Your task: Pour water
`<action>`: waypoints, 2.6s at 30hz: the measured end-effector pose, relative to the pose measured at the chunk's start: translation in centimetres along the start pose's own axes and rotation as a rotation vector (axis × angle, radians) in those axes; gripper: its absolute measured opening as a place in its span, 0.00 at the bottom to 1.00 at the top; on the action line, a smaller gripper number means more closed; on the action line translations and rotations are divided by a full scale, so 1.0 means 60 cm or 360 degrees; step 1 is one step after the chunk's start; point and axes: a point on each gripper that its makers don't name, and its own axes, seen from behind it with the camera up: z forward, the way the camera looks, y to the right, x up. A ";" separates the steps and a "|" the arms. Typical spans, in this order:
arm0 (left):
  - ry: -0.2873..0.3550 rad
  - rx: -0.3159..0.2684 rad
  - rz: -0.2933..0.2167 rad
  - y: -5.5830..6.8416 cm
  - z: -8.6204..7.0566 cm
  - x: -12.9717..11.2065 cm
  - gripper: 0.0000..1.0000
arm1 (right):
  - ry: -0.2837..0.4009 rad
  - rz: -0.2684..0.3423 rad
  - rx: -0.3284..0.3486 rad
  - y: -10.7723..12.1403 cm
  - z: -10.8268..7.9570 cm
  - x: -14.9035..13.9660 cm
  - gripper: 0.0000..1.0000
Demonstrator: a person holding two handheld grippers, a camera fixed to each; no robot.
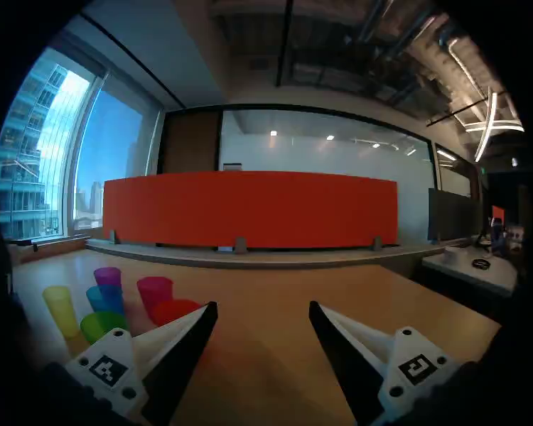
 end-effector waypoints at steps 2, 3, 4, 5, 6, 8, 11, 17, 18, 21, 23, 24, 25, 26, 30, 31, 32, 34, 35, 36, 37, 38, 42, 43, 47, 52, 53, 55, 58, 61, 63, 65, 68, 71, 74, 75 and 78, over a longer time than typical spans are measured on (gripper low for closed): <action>-0.0001 -0.0003 0.0003 0.000 0.002 0.008 0.96 | -0.0005 -0.0005 0.0004 -0.002 0.002 0.004 1.00; -0.0007 -0.0003 0.0003 -0.001 0.003 0.013 0.96 | -0.0009 -0.0008 0.0010 -0.004 0.003 0.009 1.00; -0.0015 -0.0002 0.0003 -0.002 0.005 0.017 0.96 | -0.0014 -0.0010 0.0016 -0.005 0.003 0.015 1.00; -0.0023 -0.0001 0.0003 -0.003 0.007 0.022 0.96 | -0.0019 -0.0013 0.0023 -0.007 0.004 0.020 1.00; -0.0032 0.0001 0.0000 -0.004 0.008 0.028 0.96 | -0.0024 -0.0013 0.0030 -0.008 0.004 0.028 1.00; -0.0050 0.0004 -0.0006 -0.006 0.011 0.041 0.96 | -0.0032 -0.0012 0.0043 -0.011 0.006 0.044 1.00; -0.0060 -0.0017 -0.0020 -0.004 0.017 0.065 0.96 | -0.0064 -0.0015 0.0059 -0.013 0.010 0.065 1.00; -0.0068 -0.0059 -0.0025 0.000 0.033 0.126 0.96 | -0.0131 -0.0005 0.0065 -0.008 0.017 0.113 1.00; -0.0063 -0.0066 -0.0024 0.001 0.036 0.140 0.96 | -0.0128 0.0004 0.0074 -0.009 0.018 0.125 1.00; -0.0046 -0.0087 -0.0020 0.005 0.044 0.181 0.96 | -0.0114 0.0026 0.0099 -0.012 0.020 0.162 1.00; -0.0035 -0.0106 -0.0019 0.008 0.049 0.207 0.96 | -0.0104 0.0035 0.0110 -0.012 0.022 0.185 1.00; -0.0031 -0.0114 -0.0014 0.010 0.051 0.221 0.96 | -0.0102 0.0036 0.0112 -0.011 0.023 0.197 1.00; -0.0029 -0.0121 -0.0009 0.012 0.053 0.232 0.96 | -0.0101 0.0036 0.0112 -0.011 0.024 0.208 1.00; -0.0027 -0.0129 -0.0005 0.013 0.055 0.244 0.96 | -0.0099 0.0036 0.0113 -0.010 0.024 0.218 1.00; -0.0034 -0.0157 0.0028 0.019 0.061 0.282 0.96 | -0.0088 0.0024 0.0126 -0.012 0.026 0.255 1.00; -0.0035 -0.0165 0.0032 0.022 0.061 0.290 0.96 | -0.0090 0.0023 0.0126 -0.011 0.027 0.262 1.00; -0.0036 -0.0173 0.0036 0.024 0.062 0.298 0.96 | -0.0091 0.0023 0.0126 -0.011 0.027 0.269 1.00; -0.0033 -0.0203 0.0021 0.033 0.062 0.311 0.96 | -0.0089 0.0029 0.0125 -0.012 0.029 0.279 1.00; -0.0032 -0.0218 0.0013 0.037 0.063 0.317 0.96 | -0.0088 0.0033 0.0125 -0.012 0.029 0.284 1.00; -0.0033 -0.0238 0.0000 0.041 0.063 0.320 0.96 | -0.0091 0.0033 0.0129 -0.013 0.030 0.284 1.00; -0.0035 -0.0256 -0.0011 0.045 0.063 0.322 0.96 | -0.0094 0.0033 0.0134 -0.014 0.031 0.283 1.00; -0.0037 -0.0274 -0.0023 0.049 0.064 0.324 0.96 | -0.0097 0.0032 0.0138 -0.015 0.032 0.282 1.00; -0.0065 -0.0324 -0.0035 0.057 0.067 0.324 0.96 | -0.0110 0.0036 0.0188 -0.027 0.032 0.277 1.00; -0.0073 -0.0331 -0.0030 0.058 0.068 0.323 0.96 | -0.0111 0.0040 0.0211 -0.031 0.031 0.278 1.00; -0.0094 -0.0375 0.0001 0.063 0.072 0.324 0.96 | -0.0108 0.0052 0.0338 -0.054 0.025 0.283 1.00; -0.0093 -0.0477 0.0036 0.079 0.070 0.328 0.96 | -0.0096 0.0087 0.0490 -0.081 0.016 0.300 1.00; -0.0093 -0.0502 0.0042 0.084 0.069 0.329 0.96 | -0.0092 0.0092 0.0520 -0.086 0.014 0.304 1.00; -0.0095 -0.0560 0.0047 0.096 0.065 0.330 0.96 | -0.0076 0.0088 0.0587 -0.098 0.006 0.313 1.00; -0.0093 -0.0649 0.0043 0.116 0.059 0.333 0.96 | -0.0057 0.0069 0.0684 -0.117 -0.006 0.324 1.00; -0.0082 -0.0735 0.0011 0.137 0.052 0.342 0.96 | -0.0048 0.0052 0.0776 -0.137 -0.017 0.334 1.00; -0.0075 -0.0792 -0.0023 0.151 0.048 0.348 0.96 | -0.0049 0.0045 0.0835 -0.150 -0.024 0.340 1.00; -0.0070 -0.0846 -0.0059 0.162 0.043 0.354 0.96 | -0.0056 0.0040 0.0888 -0.162 -0.031 0.344 1.00; -0.0069 -0.0914 -0.0061 0.172 0.037 0.357 0.96 | -0.0076 0.0038 0.0938 -0.174 -0.036 0.344 1.00; -0.0085 -0.0938 -0.0010 0.173 0.037 0.353 0.96 | -0.0098 0.0035 0.0974 -0.182 -0.040 0.342 1.00; -0.0109 -0.0954 0.0053 0.174 0.036 0.345 0.96 | -0.0112 0.0033 0.1010 -0.189 -0.044 0.342 1.00; -0.0119 -0.0964 0.0070 0.176 0.035 0.343 0.96 | -0.0117 0.0031 0.1024 -0.192 -0.046 0.342 1.00; -0.0149 -0.0999 0.0108 0.181 0.030 0.337 0.96 | -0.0136 0.0020 0.1064 -0.199 -0.052 0.341 1.00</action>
